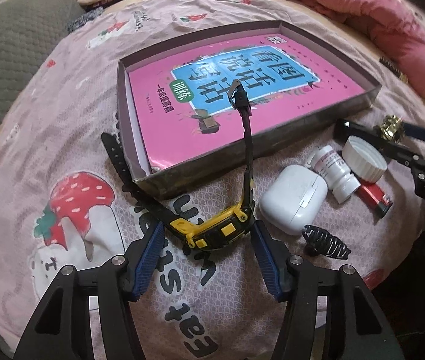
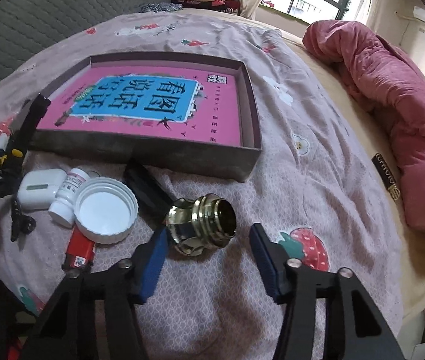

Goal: Organize rigid objects
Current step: 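Lower the left gripper onto the yellow watch face while the right gripper approaches the gold cap, then grasp the watch with the left gripper while the right gripper grasps the gold cap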

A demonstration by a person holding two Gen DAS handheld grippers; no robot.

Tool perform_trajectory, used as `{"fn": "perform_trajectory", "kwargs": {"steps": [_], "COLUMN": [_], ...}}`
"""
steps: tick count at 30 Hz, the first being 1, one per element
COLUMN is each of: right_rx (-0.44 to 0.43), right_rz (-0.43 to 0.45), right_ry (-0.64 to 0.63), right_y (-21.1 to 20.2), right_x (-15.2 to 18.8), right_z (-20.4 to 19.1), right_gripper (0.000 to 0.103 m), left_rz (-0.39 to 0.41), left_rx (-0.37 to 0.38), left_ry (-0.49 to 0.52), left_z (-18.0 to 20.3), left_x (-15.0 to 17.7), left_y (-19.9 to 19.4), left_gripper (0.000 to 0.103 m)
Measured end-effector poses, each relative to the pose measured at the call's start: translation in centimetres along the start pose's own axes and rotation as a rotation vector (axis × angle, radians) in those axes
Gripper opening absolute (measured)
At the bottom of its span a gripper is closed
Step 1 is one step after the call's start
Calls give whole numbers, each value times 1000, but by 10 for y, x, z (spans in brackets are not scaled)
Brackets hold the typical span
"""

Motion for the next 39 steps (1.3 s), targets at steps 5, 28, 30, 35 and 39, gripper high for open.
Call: {"fn": "perform_trajectory", "kwargs": {"steps": [5,28,30,35,39], "right_rx": [-56,-257,-262,-281,-295], "right_rz": [0,82,90,117,131], "right_ry": [35,161,162,167,168], "right_y": [1,-19,-20,-26,-29], "right_x": [-4,-10,-11,-12,-14], "right_z": [6,23,23,22,22], "right_gripper": [45,44,44,44,44], "left_rz": [1,81,87,113,135], "left_rx": [60,199,201,192,194], "left_ry": [-46,-161,-168,-179,-190], "left_z": [-5,-20,-21,-23,-26], "left_x": [0,-8,-9,-10,-9], "left_y": [0,-15,-16,-21,-27], "left_gripper": [61,60,60,60,58]}}
Point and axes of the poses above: each gripper's, at about its wrist camera, not at the fingertips, and y roughly the way its jaws point, z to its right, x to its underside, the point moved 5 cm from there along y, roughly the way its jaws point, and after that the axes turned 10 degrees about -z, right-handed, at the moved point
